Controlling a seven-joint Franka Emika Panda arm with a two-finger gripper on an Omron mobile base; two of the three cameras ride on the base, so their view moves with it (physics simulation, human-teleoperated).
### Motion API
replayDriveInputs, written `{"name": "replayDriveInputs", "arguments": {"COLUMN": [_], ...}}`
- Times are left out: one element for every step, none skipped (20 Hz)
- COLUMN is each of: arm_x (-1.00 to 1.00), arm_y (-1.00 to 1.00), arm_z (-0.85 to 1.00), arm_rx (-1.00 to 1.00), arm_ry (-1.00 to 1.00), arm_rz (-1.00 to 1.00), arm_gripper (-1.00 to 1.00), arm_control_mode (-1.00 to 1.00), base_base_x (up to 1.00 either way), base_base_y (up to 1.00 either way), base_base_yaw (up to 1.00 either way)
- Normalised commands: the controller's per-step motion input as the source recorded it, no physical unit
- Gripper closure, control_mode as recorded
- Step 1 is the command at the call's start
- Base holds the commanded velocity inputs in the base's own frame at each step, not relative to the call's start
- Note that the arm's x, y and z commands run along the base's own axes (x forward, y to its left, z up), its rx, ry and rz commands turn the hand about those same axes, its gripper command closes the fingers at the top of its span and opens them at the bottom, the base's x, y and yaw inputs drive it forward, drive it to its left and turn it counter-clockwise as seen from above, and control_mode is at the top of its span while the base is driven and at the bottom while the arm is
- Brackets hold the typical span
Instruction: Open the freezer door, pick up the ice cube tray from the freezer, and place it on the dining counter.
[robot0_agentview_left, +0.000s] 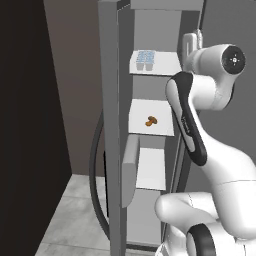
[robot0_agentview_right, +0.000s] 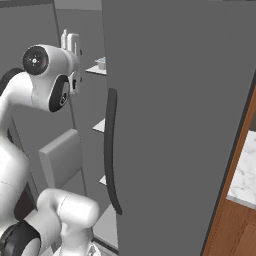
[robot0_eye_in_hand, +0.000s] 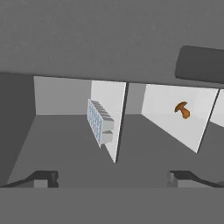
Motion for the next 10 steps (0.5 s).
{"name": "replayDriveInputs", "arguments": {"arm_x": [0.27,0.35,0.39,0.42,0.39,0.37,0.37,0.37,0.34,0.38], "arm_y": [0.00,0.00,0.00,0.00,0.00,0.00,0.00,0.00,0.00,0.00], "arm_z": [0.00,0.00,-0.03,-0.09,-0.13,-0.14,-0.17,-0.16,-0.15,-0.07], "arm_rx": [0.00,0.00,0.00,0.00,0.01,0.01,0.02,0.02,0.00,0.00], "arm_ry": [0.00,0.00,0.00,0.00,0.00,-0.01,-0.01,0.00,0.00,0.00], "arm_rz": [0.00,0.00,0.00,0.00,0.00,0.00,0.00,0.00,0.00,0.00], "arm_gripper": [-1.00,-1.00,-1.00,-1.00,-1.00,-1.00,-1.00,-1.00,-1.00,-1.00], "arm_control_mode": [-1.00,-1.00,-1.00,-1.00,-1.00,-1.00,-1.00,-1.00,-1.00,-1.00], "base_base_x": [0.00,0.00,0.00,0.00,0.00,0.00,0.00,0.00,0.00,0.00], "base_base_y": [0.00,0.00,0.00,0.00,0.00,0.00,0.00,0.00,0.00,0.00], "base_base_yaw": [0.00,0.00,0.00,0.00,0.00,0.00,0.00,0.00,0.00,0.00]}}
